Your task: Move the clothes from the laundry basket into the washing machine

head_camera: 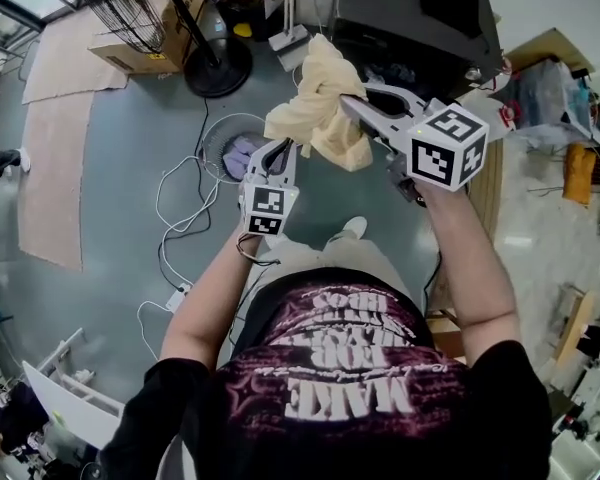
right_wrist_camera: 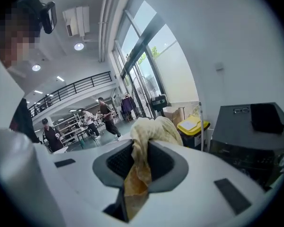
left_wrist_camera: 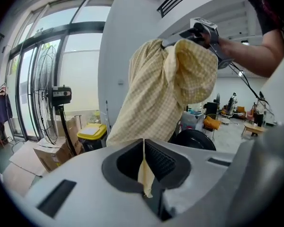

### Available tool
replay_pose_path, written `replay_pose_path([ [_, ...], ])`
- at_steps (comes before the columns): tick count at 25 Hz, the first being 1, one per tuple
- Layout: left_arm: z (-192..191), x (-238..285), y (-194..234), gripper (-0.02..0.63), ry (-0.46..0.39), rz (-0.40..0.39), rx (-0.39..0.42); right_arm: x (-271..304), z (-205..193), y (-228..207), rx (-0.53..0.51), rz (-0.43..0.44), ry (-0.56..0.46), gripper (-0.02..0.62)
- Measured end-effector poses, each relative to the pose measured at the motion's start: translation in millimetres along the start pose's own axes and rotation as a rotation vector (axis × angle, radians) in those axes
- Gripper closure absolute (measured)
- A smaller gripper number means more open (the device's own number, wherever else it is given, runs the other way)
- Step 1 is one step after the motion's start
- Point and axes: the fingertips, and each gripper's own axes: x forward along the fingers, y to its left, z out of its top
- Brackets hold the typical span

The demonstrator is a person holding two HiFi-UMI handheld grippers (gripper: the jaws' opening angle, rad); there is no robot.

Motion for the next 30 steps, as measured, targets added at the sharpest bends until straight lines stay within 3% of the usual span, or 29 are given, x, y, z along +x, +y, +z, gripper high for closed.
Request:
replay_pose_path([
  [4,9,23,-34,0.601,-0.007,-0.039,0.006,-44,20,-6,-0.017,0.0,-0.037,0.52],
  [8,-7,44,-43,0.598,0.006,-0.079,0.01,-53,29,-5,-0.027,-0.009,-0.067,0.52],
  [13,-12,72,-92,0.447,0.086,-0.139,0.006,-112,48,-14,0.0,-0.008,-0.125,0.52],
  [16,-8,87,-115,0.399,0.077,-0.156,0.018,-140,60,-20,0.017,-0.004,-0.162,0.52],
  [21,-3,104,-132,0.38,0.013,-0.128,0.04,-178,87,-21,0.048,0.022,-0.229,0.52],
  [25,2,112,-150,0.38,-0.033,-0.142,0.046,-209,113,-11,0.016,0.043,-0.265,0.52],
  [30,4,133,-166,0.377,-0.024,-0.124,0.057,-240,149,3,-0.032,0.081,-0.322,0.518],
])
